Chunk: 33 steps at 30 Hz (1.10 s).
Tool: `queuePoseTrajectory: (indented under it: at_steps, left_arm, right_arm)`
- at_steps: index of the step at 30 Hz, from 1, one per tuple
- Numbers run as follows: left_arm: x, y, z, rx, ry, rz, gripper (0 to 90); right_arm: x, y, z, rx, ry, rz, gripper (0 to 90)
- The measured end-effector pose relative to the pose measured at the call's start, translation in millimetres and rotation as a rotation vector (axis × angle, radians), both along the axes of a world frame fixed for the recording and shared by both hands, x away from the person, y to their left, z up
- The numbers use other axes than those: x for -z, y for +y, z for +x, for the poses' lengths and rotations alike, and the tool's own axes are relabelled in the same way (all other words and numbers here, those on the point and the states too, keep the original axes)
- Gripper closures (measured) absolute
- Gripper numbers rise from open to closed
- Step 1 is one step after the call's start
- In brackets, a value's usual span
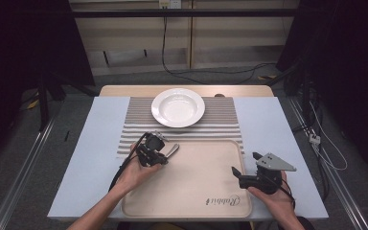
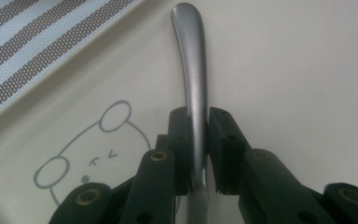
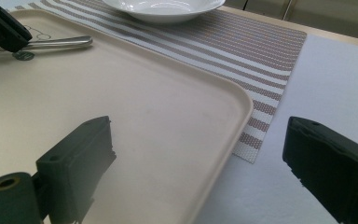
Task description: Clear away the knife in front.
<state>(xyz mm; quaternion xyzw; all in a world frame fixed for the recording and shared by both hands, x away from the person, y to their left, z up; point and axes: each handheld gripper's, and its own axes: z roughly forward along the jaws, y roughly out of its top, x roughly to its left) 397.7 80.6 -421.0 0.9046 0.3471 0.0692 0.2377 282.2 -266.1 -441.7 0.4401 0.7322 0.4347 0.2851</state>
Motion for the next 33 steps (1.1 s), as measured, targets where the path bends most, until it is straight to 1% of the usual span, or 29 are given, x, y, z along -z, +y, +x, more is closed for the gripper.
queuePoseTrajectory:
  at_steps: [1,5,9,10,12,14,17,18,20,22,23,24,25,26,27,28,29,30,31,32,33]
  left_arm:
    - [1.4,-0.4,0.1,-0.003,0.007,-0.003,79.7]
    - [3.8,-1.1,-0.1,0.0,0.012,0.011,79.5]
    - [4.6,-0.5,-1.2,-0.005,0.02,-0.003,79.4]
    - [4.3,0.1,-1.2,0.001,0.02,0.001,79.3]
    - [4.5,1.0,-1.4,0.001,0.022,-0.003,79.2]
    - [4.1,1.9,-1.1,0.008,0.034,-0.005,79.0]
    - [4.5,3.0,-0.7,-0.001,0.048,-0.019,78.7]
    - [4.5,3.3,-0.4,0.0,0.036,-0.01,77.0]
    - [4.4,3.8,-0.1,0.001,0.028,-0.003,69.5]
    - [3.3,4.3,-0.4,0.01,-0.001,0.004,64.0]
    - [2.1,4.5,-1.1,0.015,-0.021,-0.008,63.6]
    - [0.4,5.3,-1.3,0.024,-0.035,-0.02,63.6]
    - [-1.3,5.6,-1.9,0.022,-0.045,-0.038,63.2]
    - [-3.2,6.2,-2.0,0.028,-0.064,-0.047,54.7]
    - [-4.6,6.2,-2.6,0.028,-0.081,-0.054,48.1]
    - [-4.7,5.9,-2.9,0.02,-0.106,-0.062,48.1]
    - [-5.0,6.1,-2.7,0.019,-0.113,-0.069,43.3]
    - [-4.9,5.1,-3.4,0.007,-0.128,-0.059,38.4]
    - [-4.2,5.5,-2.1,0.018,-0.115,-0.077,33.5]
    - [-3.9,5.0,-1.9,0.016,-0.116,-0.081,28.6]
    - [-3.7,4.5,-1.8,0.02,-0.111,-0.084,26.2]
  right_arm:
    - [0.0,0.1,0.0,0.0,0.0,-0.001,8.8]
    - [0.1,0.6,0.3,-0.003,0.001,-0.001,8.9]
    - [0.2,0.8,0.7,-0.006,0.001,-0.002,8.9]
    - [0.2,0.8,0.8,-0.007,0.002,-0.003,8.8]
    - [0.2,0.9,0.8,-0.01,0.003,-0.002,8.9]
    - [0.2,0.7,0.4,-0.01,0.004,0.002,8.9]
    - [0.2,-0.3,0.5,-0.01,0.008,0.007,8.9]
    - [0.4,-0.9,0.9,-0.011,0.006,0.007,8.9]
    - [0.5,-1.2,1.4,-0.009,0.01,0.01,8.9]
    - [0.5,-1.2,1.1,-0.009,0.009,0.01,8.9]
    - [0.2,-1.2,0.3,-0.011,0.008,0.012,8.9]
    - [0.2,-1.2,0.3,-0.011,0.008,0.012,8.9]
    - [0.2,-1.2,0.1,-0.012,0.007,0.013,8.9]
    - [0.3,-1.3,0.3,-0.013,0.008,0.011,8.9]
    - [0.4,-1.4,0.6,-0.011,0.009,0.012,8.9]
    - [0.4,-1.4,0.6,-0.011,0.009,0.012,8.9]
    - [0.5,-1.4,1.1,-0.009,0.011,0.013,8.9]
    - [0.7,-1.5,1.9,-0.009,0.009,0.012,8.9]
    - [0.7,-1.4,2.1,-0.009,0.01,0.013,8.9]
    - [1.0,-1.2,2.5,-0.012,0.01,0.012,8.9]
    - [1.1,-0.9,2.7,-0.012,0.012,0.013,8.9]
